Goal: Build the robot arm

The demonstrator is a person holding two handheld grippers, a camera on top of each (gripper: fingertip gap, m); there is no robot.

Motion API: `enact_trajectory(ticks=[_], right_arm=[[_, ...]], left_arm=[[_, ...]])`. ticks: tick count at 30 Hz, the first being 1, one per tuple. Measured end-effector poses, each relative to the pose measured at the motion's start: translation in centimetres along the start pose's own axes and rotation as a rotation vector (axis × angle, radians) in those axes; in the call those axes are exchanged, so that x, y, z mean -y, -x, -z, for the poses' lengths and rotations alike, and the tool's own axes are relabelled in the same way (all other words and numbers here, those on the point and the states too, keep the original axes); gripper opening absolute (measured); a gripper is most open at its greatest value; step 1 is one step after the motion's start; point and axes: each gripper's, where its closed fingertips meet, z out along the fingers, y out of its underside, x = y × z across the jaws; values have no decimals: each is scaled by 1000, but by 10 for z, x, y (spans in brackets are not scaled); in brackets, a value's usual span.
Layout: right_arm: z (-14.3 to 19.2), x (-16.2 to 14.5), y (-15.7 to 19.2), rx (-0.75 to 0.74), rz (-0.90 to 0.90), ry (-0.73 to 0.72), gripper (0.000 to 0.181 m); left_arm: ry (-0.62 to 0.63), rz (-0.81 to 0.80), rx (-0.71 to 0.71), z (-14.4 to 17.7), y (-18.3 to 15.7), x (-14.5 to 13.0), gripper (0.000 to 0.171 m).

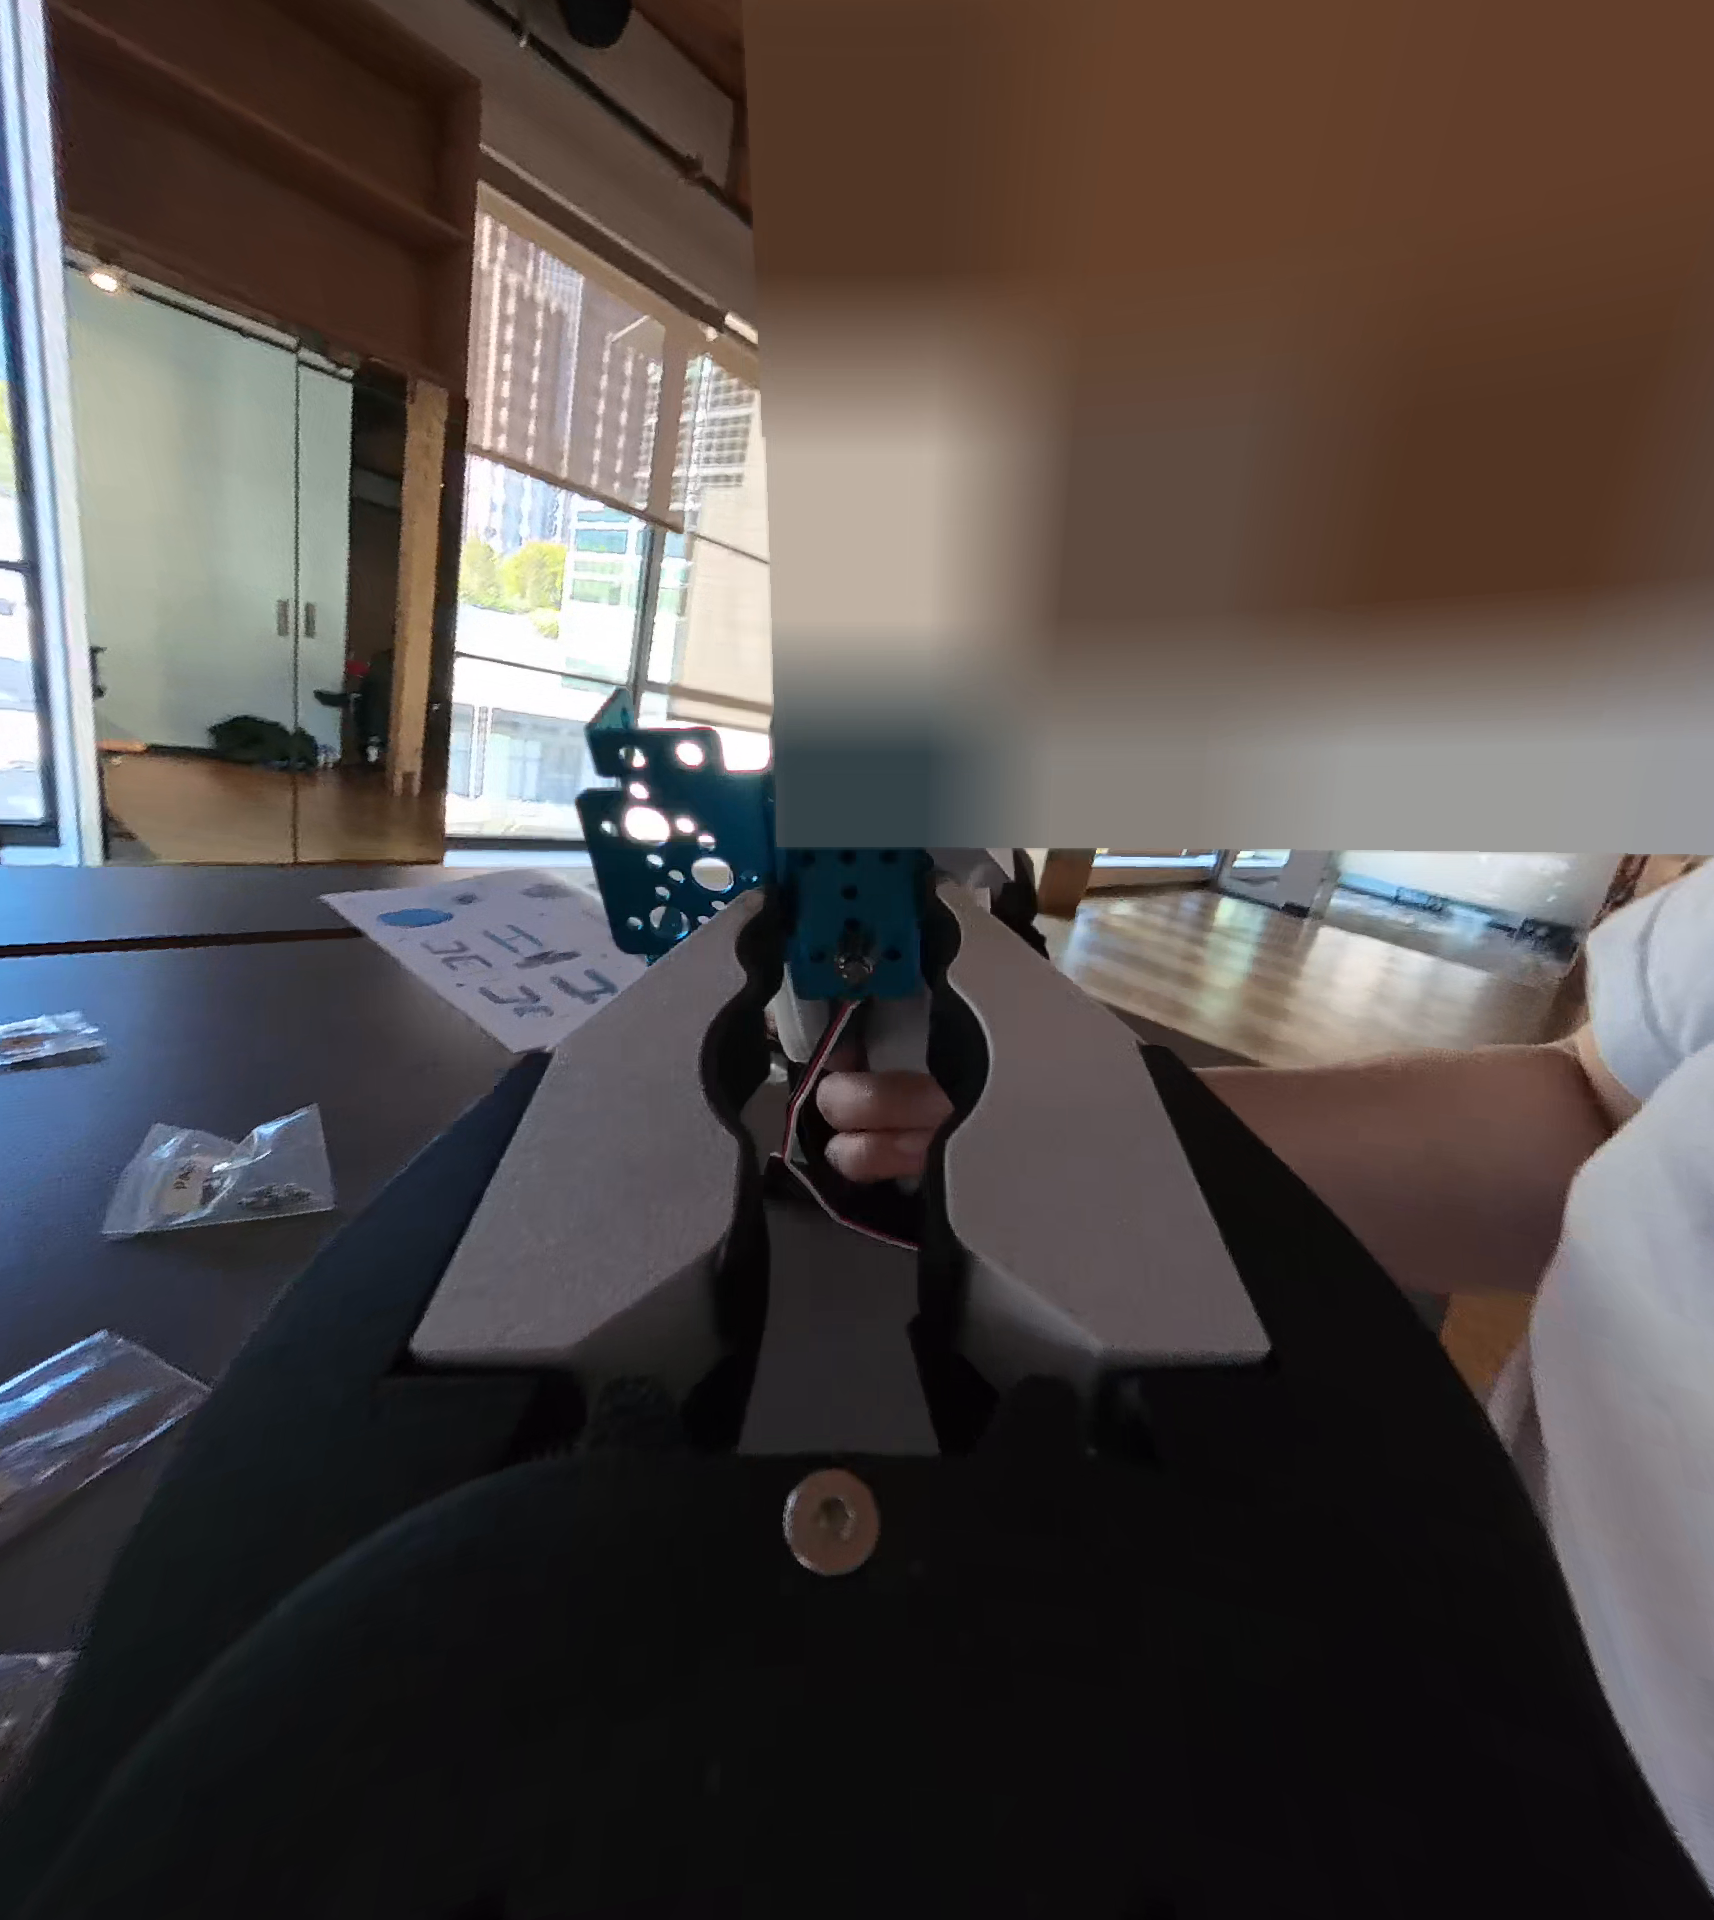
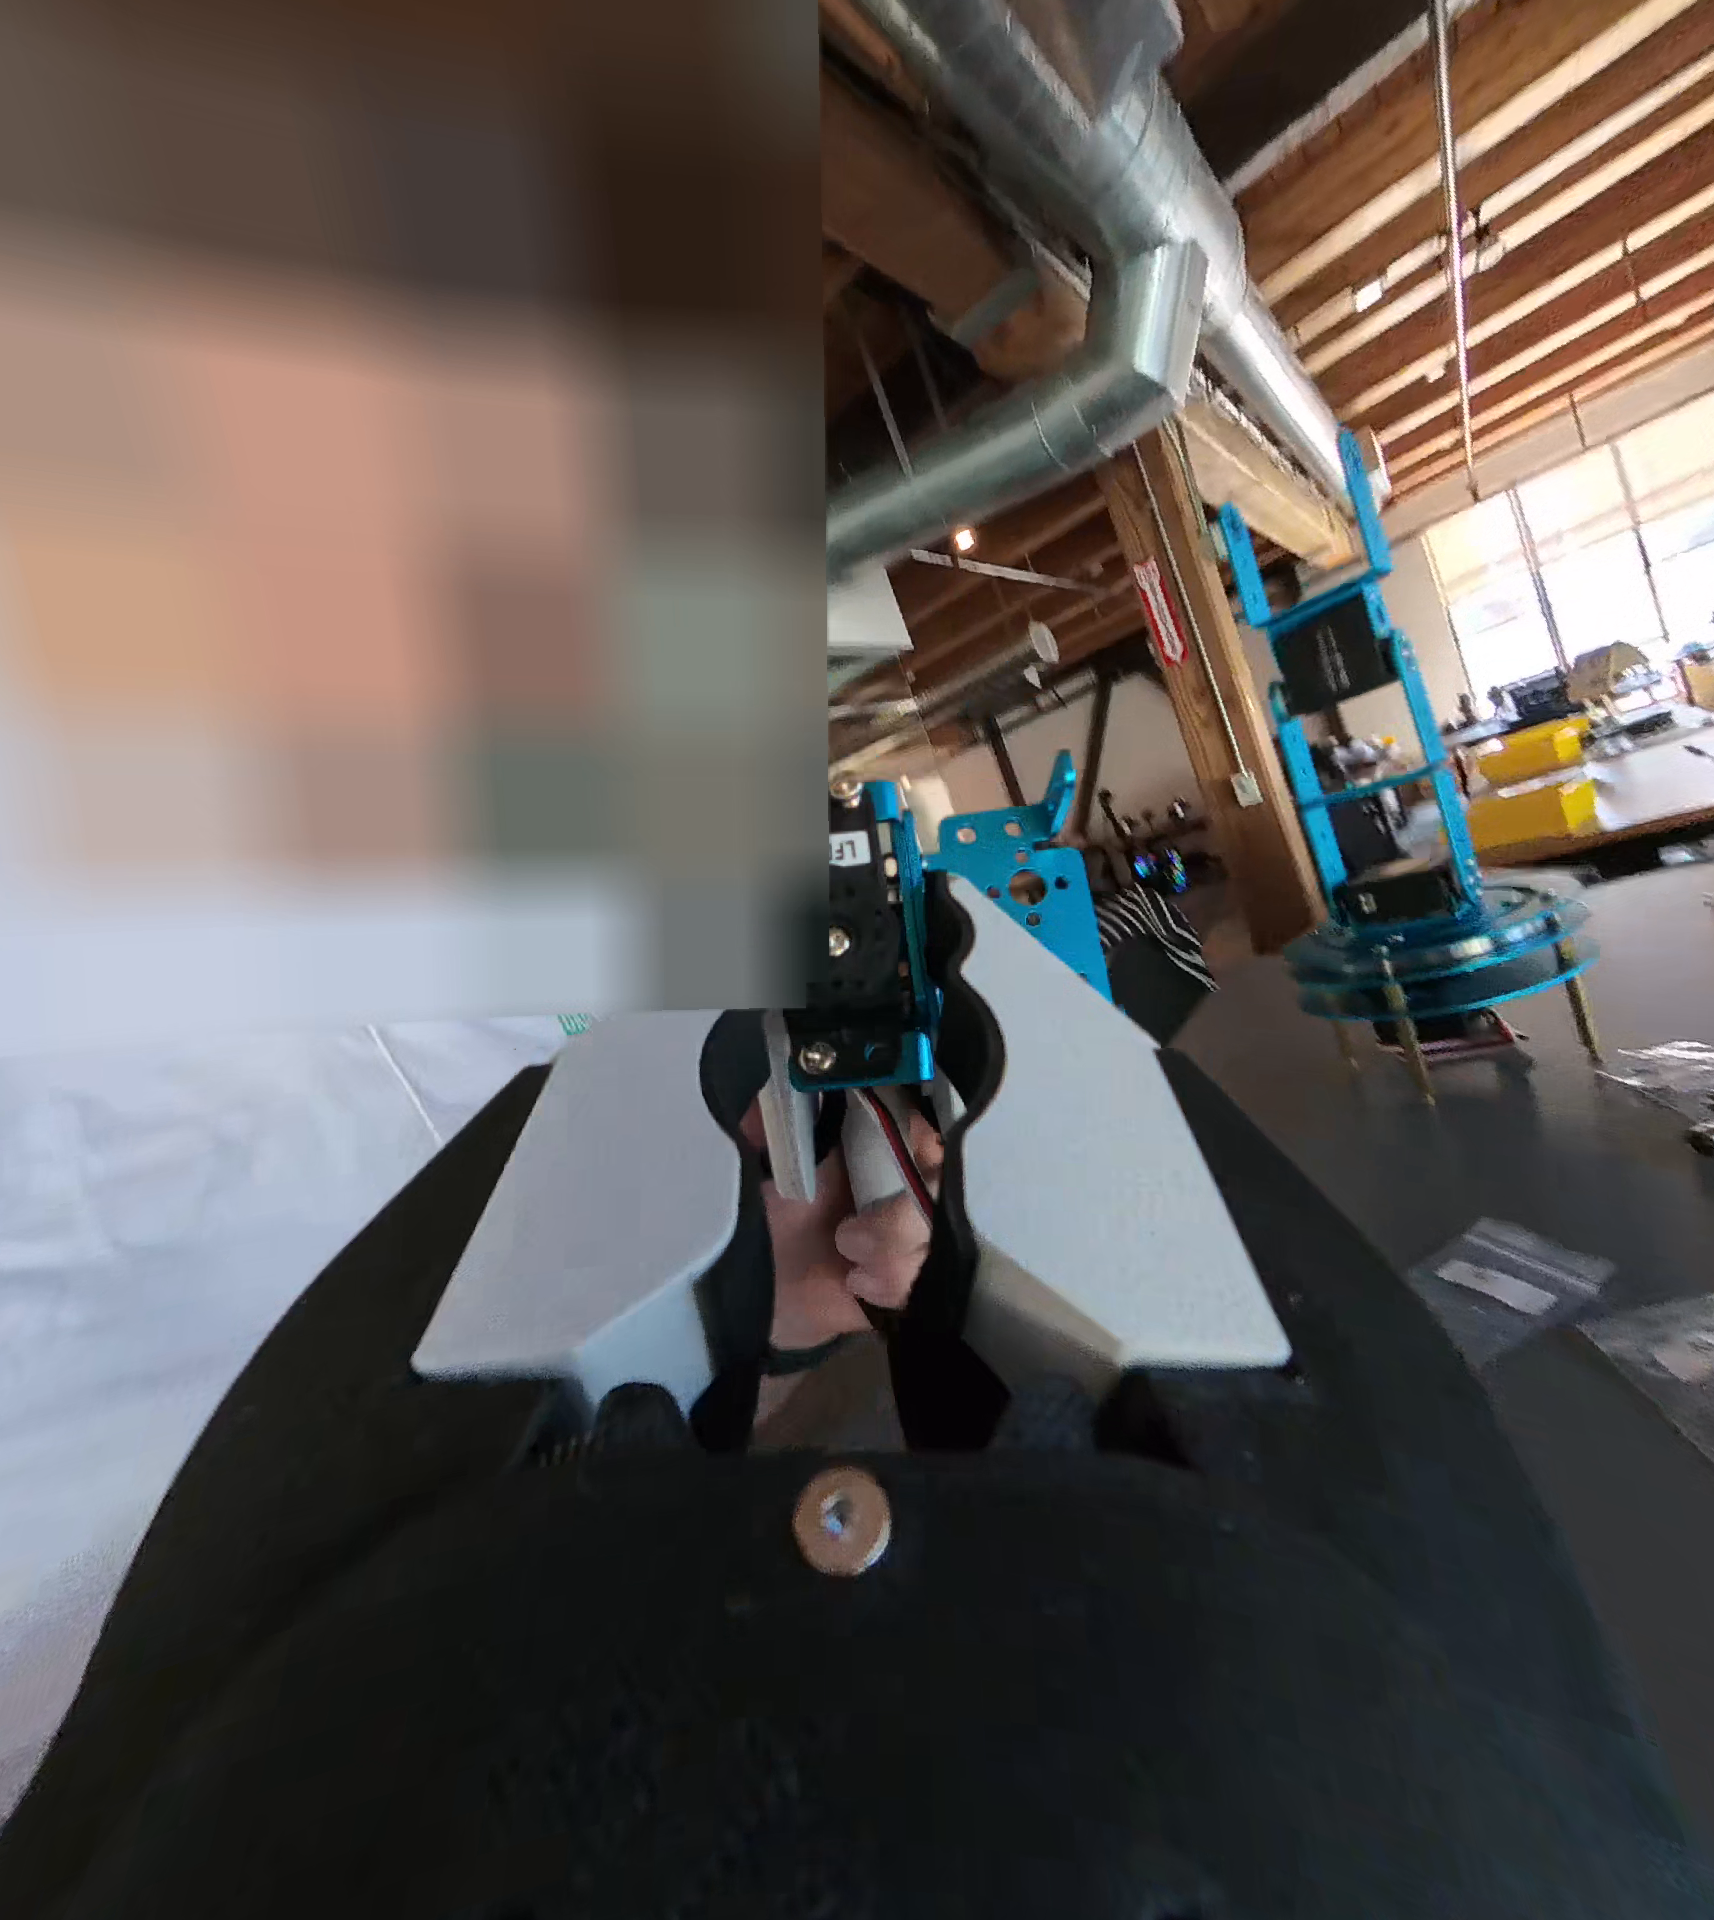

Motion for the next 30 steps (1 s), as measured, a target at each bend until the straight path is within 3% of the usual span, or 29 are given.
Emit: enact_trajectory(ticks=[8,10,13,15,17,21,25,30], right_arm=[[-34,9,-7,-200,172,262,32],[-40,23,-13,-329,300,275,50],[-47,42,-15,-523,538,317,48],[-57,38,-9,-562,667,418,41],[-68,33,3,-529,742,488,35],[-67,54,14,-530,780,570,21],[-52,44,15,-371,626,788,14],[-54,40,16,-218,374,725,11]], left_arm=[[-197,51,-77,15,8,30,24],[-208,41,-56,16,13,34,25],[-193,-38,2,15,20,41,25],[-158,-117,74,13,28,44,25],[-134,-178,103,12,30,47,25],[-107,-206,55,14,23,47,24],[-106,-169,-32,17,14,43,24],[-113,-173,-69,19,5,46,24]])
